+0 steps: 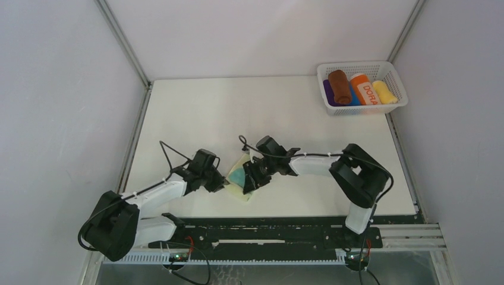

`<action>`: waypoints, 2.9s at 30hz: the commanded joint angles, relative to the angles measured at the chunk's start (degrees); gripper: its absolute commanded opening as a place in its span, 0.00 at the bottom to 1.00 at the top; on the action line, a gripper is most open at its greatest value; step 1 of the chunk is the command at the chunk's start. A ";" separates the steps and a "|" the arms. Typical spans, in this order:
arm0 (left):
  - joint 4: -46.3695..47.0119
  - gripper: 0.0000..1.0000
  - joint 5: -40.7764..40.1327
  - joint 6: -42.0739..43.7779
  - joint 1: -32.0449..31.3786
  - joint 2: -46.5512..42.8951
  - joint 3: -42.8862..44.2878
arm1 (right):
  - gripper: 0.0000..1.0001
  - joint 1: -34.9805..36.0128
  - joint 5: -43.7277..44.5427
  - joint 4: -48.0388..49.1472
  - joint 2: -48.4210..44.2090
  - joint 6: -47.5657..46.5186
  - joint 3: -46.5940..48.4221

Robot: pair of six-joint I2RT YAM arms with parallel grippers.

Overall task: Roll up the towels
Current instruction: Roll the towel at the center of the board.

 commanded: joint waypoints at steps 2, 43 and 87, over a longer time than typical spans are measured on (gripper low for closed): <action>-5.40 0.22 -0.01 1.40 -0.27 1.98 3.33 | 0.46 7.81 25.47 -11.24 -8.65 -14.10 2.41; -9.55 0.57 -2.90 -0.48 -0.07 -1.86 6.45 | 0.00 22.50 40.53 -8.78 -2.96 -23.27 5.86; 8.43 0.47 -1.39 -1.52 -4.80 -1.40 -0.01 | 0.00 -9.69 -18.34 56.59 19.02 37.78 -15.65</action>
